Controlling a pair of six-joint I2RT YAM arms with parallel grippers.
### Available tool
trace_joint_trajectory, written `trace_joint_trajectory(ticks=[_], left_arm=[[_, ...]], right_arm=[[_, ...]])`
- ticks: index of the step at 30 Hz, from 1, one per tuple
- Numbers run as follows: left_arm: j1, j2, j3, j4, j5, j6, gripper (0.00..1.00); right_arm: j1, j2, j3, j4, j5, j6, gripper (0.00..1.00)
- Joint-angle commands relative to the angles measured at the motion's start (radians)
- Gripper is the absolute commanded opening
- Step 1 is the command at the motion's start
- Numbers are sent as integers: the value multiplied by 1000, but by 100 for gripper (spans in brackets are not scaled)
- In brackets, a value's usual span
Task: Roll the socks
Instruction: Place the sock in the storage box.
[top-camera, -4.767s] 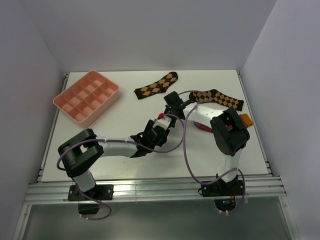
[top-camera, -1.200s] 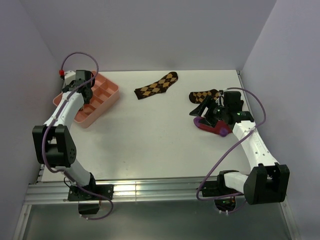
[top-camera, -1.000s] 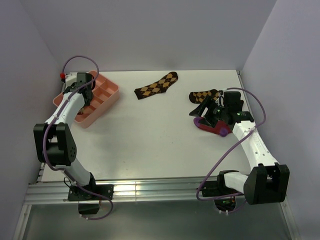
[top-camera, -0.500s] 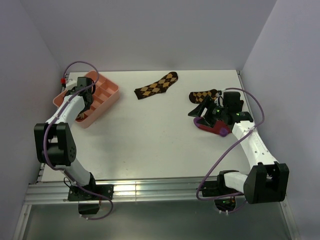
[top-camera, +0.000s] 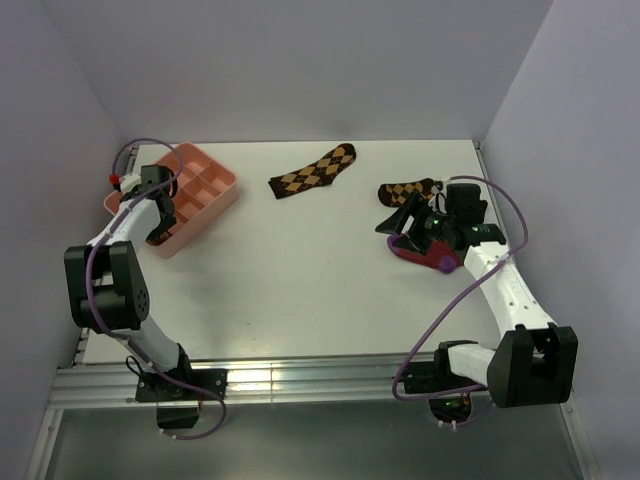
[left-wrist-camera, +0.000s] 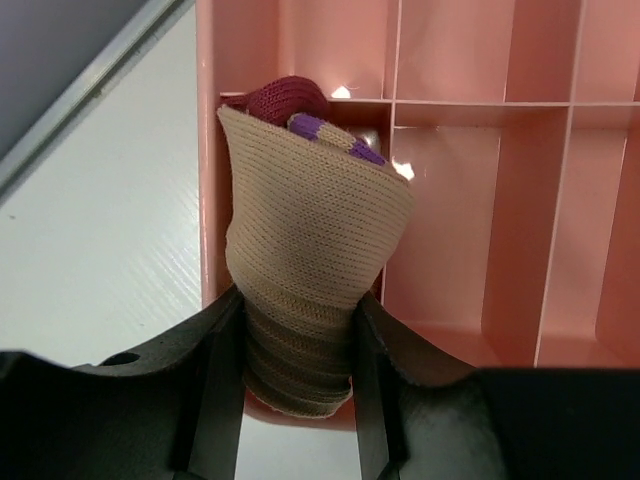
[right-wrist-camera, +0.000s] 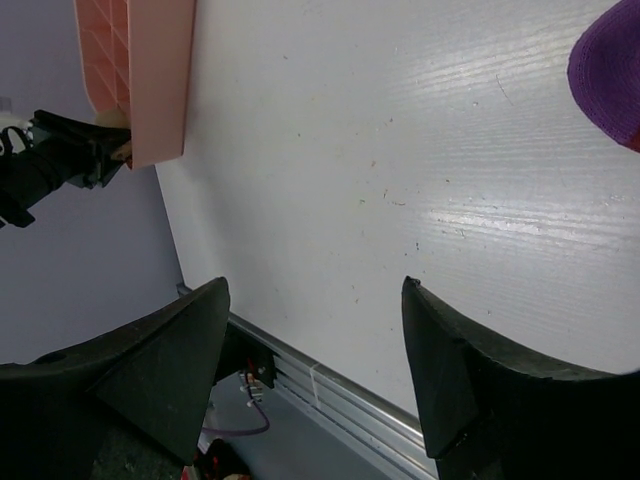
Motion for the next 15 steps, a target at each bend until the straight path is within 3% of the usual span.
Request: trace_joint_trajectory(ticks=[1, 15], left_arm=[[42, -40, -47, 49, 82, -20, 0], [83, 29, -74, 56, 164, -20, 1]], right_arm=[[-7, -8, -5, 34, -20, -12, 76], [-7, 1, -9, 38, -29, -12, 76]])
